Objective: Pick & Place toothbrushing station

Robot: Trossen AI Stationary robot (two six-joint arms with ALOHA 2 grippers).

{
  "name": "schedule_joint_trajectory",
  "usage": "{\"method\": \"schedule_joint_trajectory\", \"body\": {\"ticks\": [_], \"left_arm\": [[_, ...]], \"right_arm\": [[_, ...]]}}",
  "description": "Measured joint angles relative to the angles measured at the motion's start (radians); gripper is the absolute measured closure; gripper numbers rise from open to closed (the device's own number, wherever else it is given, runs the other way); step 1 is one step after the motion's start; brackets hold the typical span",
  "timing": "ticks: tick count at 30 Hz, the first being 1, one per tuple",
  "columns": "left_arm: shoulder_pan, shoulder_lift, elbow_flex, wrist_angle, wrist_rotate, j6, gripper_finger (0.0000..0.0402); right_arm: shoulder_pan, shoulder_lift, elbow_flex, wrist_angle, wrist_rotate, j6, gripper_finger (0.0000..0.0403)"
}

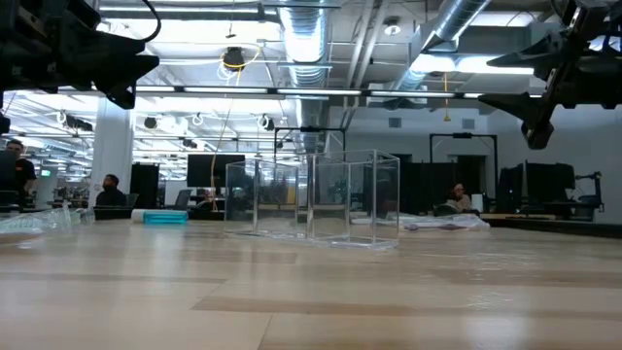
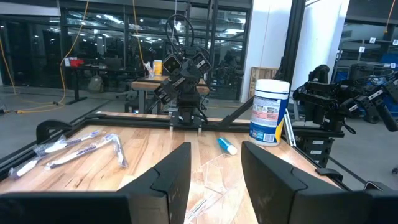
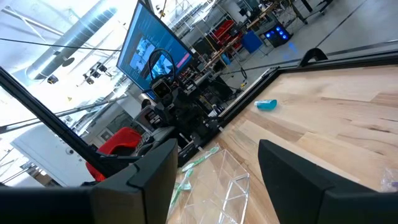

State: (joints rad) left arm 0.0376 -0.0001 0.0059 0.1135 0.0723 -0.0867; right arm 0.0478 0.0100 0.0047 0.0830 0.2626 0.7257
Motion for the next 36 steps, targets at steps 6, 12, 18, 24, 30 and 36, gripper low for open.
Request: {"method": "schedule_joint_trajectory", "body": {"ticks": [6,12,18,24,30,36], "left_arm": [[0.000,0.000,0.000,0.000,0.000,0.000,0.0266],[0.000,0.000,0.000,0.000,0.000,0.000,0.0266],[0.000,0.000,0.000,0.000,0.000,0.036,0.0266],[0.000,0.000,0.000,0.004,0.000,0.159,0.0266],[0.000,0.003,0.000,0.016,0.000,0.158,0.0266],[0.000,0.008,0.000,0.092,-0.015,0.159,0.0266]], "right_arm": [[0.000,0.000,0.000,0.000,0.000,0.000,0.0189],[0.000,0.000,0.000,0.000,0.000,0.000,0.0189],[0.000,0.000,0.000,0.000,0.000,0.000,0.0189],[0.000,0.000,0.000,0.000,0.000,0.000,0.0189],[0.000,0.000,0.000,0.000,0.000,0.000,0.0189],[0.000,0.000,0.000,0.000,0.000,0.000,0.0189]]}}
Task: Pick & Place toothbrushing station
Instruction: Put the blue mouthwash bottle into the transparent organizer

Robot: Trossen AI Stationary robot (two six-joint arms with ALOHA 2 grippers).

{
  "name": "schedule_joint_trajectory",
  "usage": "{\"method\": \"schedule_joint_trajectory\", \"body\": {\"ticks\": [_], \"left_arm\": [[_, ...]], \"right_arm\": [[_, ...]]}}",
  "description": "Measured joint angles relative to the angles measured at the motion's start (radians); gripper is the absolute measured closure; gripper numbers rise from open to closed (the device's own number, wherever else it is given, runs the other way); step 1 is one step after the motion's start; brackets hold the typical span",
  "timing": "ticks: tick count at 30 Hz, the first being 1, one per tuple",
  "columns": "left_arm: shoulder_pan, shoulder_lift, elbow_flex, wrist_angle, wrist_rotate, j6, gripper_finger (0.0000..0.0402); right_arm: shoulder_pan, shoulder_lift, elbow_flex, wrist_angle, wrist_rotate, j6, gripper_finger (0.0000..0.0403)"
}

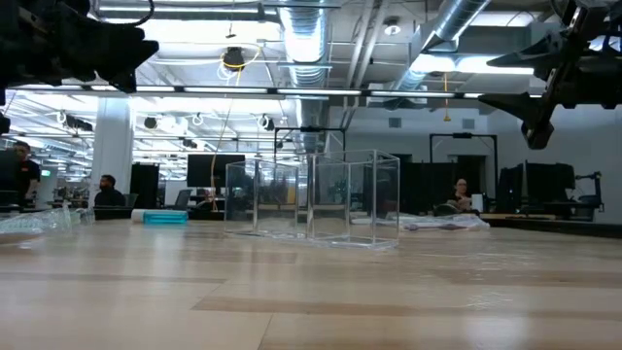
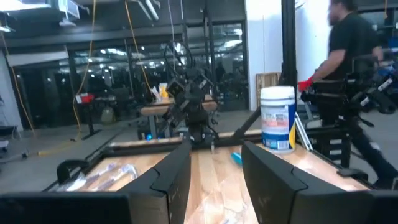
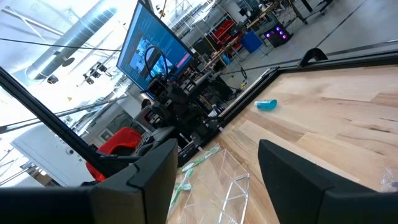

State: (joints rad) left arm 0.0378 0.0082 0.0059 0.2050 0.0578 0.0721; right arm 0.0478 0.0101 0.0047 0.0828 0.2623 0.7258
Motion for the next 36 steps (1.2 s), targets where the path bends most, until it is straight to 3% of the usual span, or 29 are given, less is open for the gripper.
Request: {"method": "schedule_joint_trajectory", "body": {"ticks": [7,15,27,31,36], "left_arm": [[0.000,0.000,0.000,0.084,-0.034,-0.012,0.0266],[0.000,0.028,0.000,0.090,-0.051,-0.174,0.0266],[0.000,0.151,0.000,0.177,-0.058,-0.428,0.0266],[0.000,0.206,0.000,0.202,-0.087,-0.499,0.0266],[0.000,0.281,0.000,0.233,-0.140,-0.503,0.0266]], "right_arm": [[0.000,0.000,0.000,0.000,0.000,0.000,0.0189],[0.000,0.000,0.000,0.000,0.000,0.000,0.0189],[0.000,0.000,0.000,0.001,0.000,-0.001,0.0189],[-0.012,0.000,0.000,0.005,0.024,-0.083,0.0189],[-0.032,0.000,0.000,0.008,0.035,-0.113,0.0189]]}}
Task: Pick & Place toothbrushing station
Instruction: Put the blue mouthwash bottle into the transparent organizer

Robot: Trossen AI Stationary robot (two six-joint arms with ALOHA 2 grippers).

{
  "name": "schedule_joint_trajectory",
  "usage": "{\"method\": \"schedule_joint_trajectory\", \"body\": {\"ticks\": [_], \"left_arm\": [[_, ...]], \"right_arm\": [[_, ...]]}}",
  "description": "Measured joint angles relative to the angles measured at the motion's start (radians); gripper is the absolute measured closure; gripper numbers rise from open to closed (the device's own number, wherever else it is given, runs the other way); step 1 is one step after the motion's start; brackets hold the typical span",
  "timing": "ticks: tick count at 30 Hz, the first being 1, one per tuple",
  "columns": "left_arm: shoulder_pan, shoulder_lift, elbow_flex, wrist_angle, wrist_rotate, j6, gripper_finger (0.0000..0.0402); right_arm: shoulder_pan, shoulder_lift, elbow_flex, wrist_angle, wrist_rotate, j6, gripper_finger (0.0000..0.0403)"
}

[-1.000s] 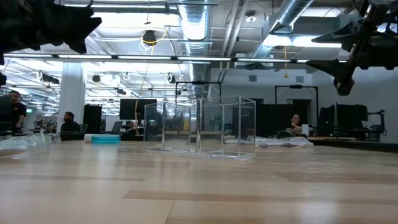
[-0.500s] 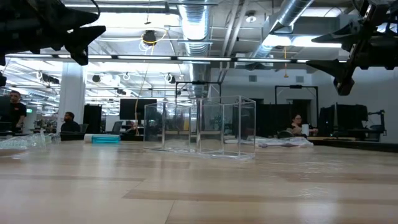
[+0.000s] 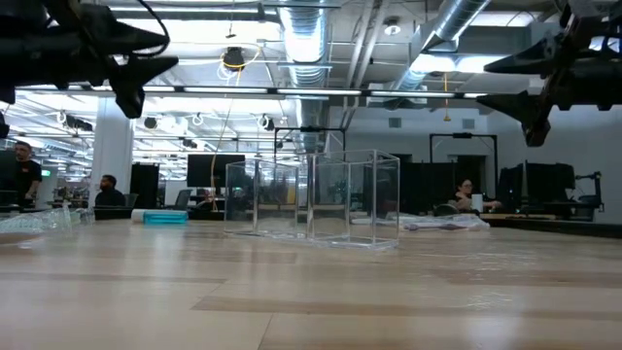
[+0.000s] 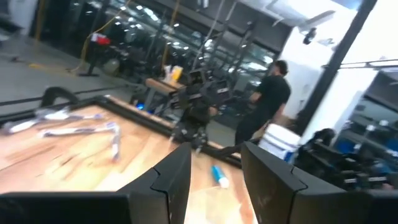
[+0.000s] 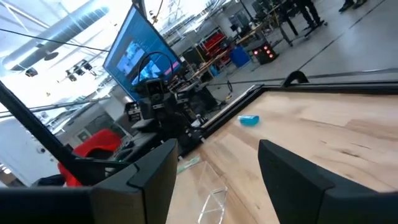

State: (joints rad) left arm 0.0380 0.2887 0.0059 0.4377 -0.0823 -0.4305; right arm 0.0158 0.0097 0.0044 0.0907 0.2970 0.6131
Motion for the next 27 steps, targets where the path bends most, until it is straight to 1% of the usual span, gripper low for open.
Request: {"method": "schedule_joint_trajectory", "body": {"ticks": [2,4,7,9,11,13,14,16,18,21,23,25,27], "left_arm": [[0.000,0.030,0.000,0.013,-0.039,-0.012,0.0266],[0.000,0.063,0.000,0.042,-0.085,-0.071,0.0266],[0.000,0.108,0.000,0.087,-0.166,-0.181,0.0266],[0.000,0.137,0.000,0.095,-0.220,-0.170,0.0266],[0.000,0.169,0.000,0.130,-0.260,-0.164,0.0266],[0.000,0.203,0.000,0.232,-0.268,-0.184,0.0266],[0.000,0.218,0.000,0.315,-0.260,-0.185,0.0266],[0.001,0.251,0.008,0.484,-0.227,-0.172,0.0266],[0.000,0.283,0.052,0.575,-0.195,-0.133,0.0266],[0.001,0.330,0.166,0.559,-0.153,-0.079,0.0266],[0.001,0.382,0.263,0.499,-0.135,-0.056,0.0266],[0.001,0.435,0.379,0.369,-0.109,-0.026,0.0266],[0.001,0.494,0.521,0.148,-0.086,-0.003,0.0266]], "right_arm": [[-0.012,0.000,0.000,0.010,0.019,-0.014,0.0189],[-0.031,0.000,0.000,0.018,0.073,-0.009,0.0189],[-0.062,0.000,0.000,0.030,0.114,0.075,0.0189],[-0.088,0.000,0.000,0.048,0.113,0.125,0.0189],[-0.113,0.000,0.000,0.129,0.067,0.165,0.0189],[-0.132,0.004,0.002,0.273,0.020,0.172,0.0189],[-0.137,0.009,0.006,0.332,0.015,0.165,0.0189],[-0.145,0.040,0.046,0.370,0.016,0.123,0.0189],[-0.153,0.088,0.115,0.378,0.017,0.078,0.0191],[-0.161,0.200,0.233,0.338,0.017,0.023,0.0199],[-0.160,0.296,0.339,0.313,0.006,-0.025,0.0207],[-0.152,0.417,0.466,0.242,-0.031,-0.081,0.0215],[-0.141,0.539,0.608,0.082,-0.052,-0.146,0.0223]]}}
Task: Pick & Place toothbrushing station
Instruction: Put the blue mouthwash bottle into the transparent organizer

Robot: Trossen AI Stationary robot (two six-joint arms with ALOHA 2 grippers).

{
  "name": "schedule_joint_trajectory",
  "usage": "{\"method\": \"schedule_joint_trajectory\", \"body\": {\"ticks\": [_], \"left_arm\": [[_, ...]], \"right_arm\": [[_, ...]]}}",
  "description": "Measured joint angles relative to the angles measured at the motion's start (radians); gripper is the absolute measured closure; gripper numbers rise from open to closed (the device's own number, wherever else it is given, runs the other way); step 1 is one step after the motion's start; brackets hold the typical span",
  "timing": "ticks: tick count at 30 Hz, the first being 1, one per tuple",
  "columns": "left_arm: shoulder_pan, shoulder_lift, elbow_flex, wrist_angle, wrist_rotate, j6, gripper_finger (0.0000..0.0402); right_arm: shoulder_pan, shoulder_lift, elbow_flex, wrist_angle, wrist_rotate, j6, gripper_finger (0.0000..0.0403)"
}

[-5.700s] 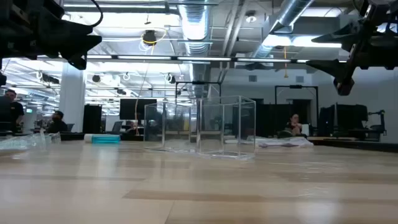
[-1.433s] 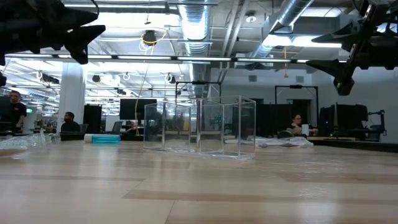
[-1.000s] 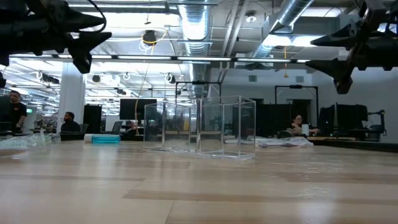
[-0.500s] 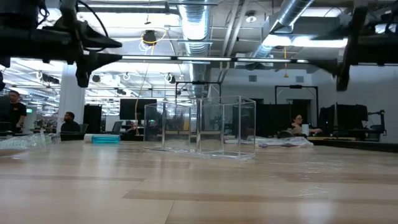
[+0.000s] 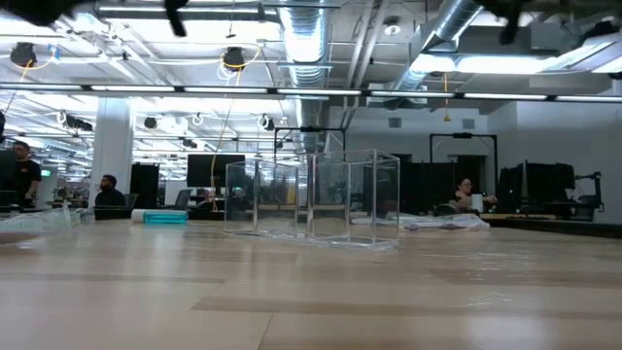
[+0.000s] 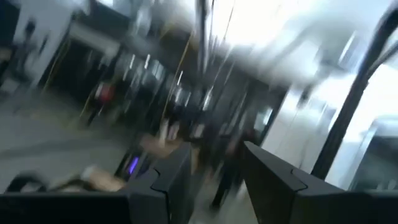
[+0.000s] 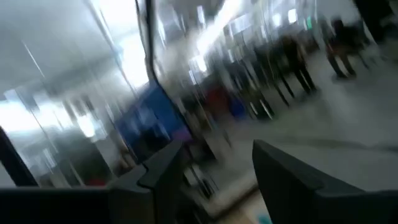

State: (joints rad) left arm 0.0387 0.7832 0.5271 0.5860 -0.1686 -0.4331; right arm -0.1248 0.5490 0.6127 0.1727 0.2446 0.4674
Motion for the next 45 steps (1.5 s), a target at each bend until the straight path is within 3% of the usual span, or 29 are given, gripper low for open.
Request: {"method": "schedule_joint_trajectory", "body": {"ticks": [4,8,11,15,18,22,25,34,45], "left_arm": [[0.002,0.143,0.281,-0.518,0.005,0.114,0.0266],[0.044,0.262,0.474,-0.875,-0.100,0.232,0.0266],[0.109,0.320,0.543,-1.099,-0.168,0.337,0.0266],[0.217,0.366,0.545,-1.274,-0.180,0.457,0.0266],[0.313,0.386,0.509,-1.324,-0.156,0.531,0.0266],[0.452,0.389,0.435,-1.322,-0.006,0.565,0.0266],[0.518,0.390,0.364,-1.335,0.045,0.582,0.0266],[0.587,0.408,0.225,-1.338,0.051,0.594,0.0266],[0.607,0.431,0.193,-1.339,-0.026,0.728,0.0265]], "right_arm": [[0.013,0.224,0.314,-0.390,-0.011,-0.119,0.0234],[-0.012,0.330,0.587,-0.729,-0.011,-0.222,0.0232],[-0.040,0.378,0.714,-0.815,-0.011,-0.297,0.0225],[-0.074,0.389,0.799,-0.830,-0.034,-0.343,0.0215],[-0.090,0.378,0.830,-0.823,-0.034,-0.344,0.0209],[-0.104,0.352,0.841,-0.827,-0.035,-0.338,0.0207],[-0.117,0.345,0.843,-0.831,-0.036,-0.308,0.0208],[-0.118,0.334,0.843,-0.832,-0.035,-0.285,0.0206],[-0.118,0.335,0.843,-0.833,-0.040,-0.283,0.0204]]}}
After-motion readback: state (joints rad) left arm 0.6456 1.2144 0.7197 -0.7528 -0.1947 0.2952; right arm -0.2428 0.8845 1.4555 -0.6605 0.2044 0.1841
